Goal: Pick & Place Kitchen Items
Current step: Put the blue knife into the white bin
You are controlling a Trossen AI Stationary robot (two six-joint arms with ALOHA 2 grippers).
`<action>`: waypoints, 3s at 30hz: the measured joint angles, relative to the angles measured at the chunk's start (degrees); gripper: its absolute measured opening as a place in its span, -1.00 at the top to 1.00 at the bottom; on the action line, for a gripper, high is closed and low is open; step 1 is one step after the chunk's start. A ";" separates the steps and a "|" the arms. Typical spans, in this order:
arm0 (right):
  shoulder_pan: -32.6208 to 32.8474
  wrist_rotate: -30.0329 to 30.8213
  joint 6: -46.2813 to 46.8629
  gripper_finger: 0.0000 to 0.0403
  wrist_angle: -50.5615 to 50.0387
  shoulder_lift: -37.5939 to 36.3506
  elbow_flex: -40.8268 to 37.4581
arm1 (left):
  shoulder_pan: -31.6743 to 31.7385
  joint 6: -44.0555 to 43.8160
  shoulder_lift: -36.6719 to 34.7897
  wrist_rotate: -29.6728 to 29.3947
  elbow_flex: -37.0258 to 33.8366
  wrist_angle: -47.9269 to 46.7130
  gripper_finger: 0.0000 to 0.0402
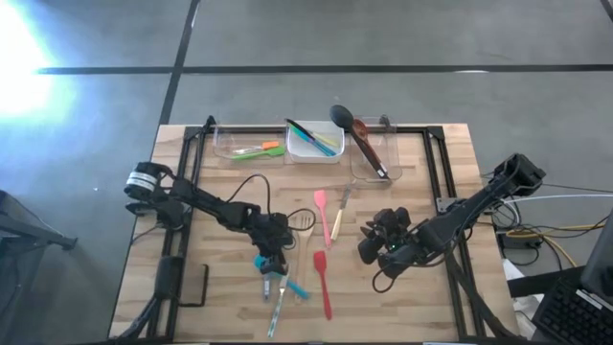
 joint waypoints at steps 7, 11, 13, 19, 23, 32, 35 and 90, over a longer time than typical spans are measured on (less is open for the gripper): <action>-0.02 0.00 -0.24 0.52 0.18 0.00 0.00 | 0.00 0.06 1.22 -1.14 0.44 0.16 -0.18; -0.02 0.02 -0.67 0.54 0.52 0.00 0.00 | -0.07 0.05 4.20 -0.84 2.19 0.03 -0.18; -0.02 0.02 -0.67 0.53 0.70 0.00 0.00 | -0.06 -0.06 5.72 -0.22 3.04 -0.38 -0.18; -0.02 0.02 -0.92 0.49 0.76 0.00 -0.02 | -0.04 0.07 7.79 0.52 5.02 -0.15 -0.18; -0.02 0.00 -1.30 0.48 0.76 0.00 -0.15 | -0.04 -0.65 8.09 0.29 5.98 0.19 -0.18; -0.02 0.00 -1.51 0.56 0.79 0.00 -0.20 | -0.18 -4.00 8.15 -1.74 6.56 0.49 -0.18; -0.02 0.00 -1.52 0.58 0.79 0.00 -0.22 | -0.36 -4.58 8.15 -2.11 6.54 0.81 -0.18; -0.02 -0.10 -2.07 0.63 0.76 0.04 -0.33 | -0.31 -15.45 4.69 11.27 6.29 10.35 1.00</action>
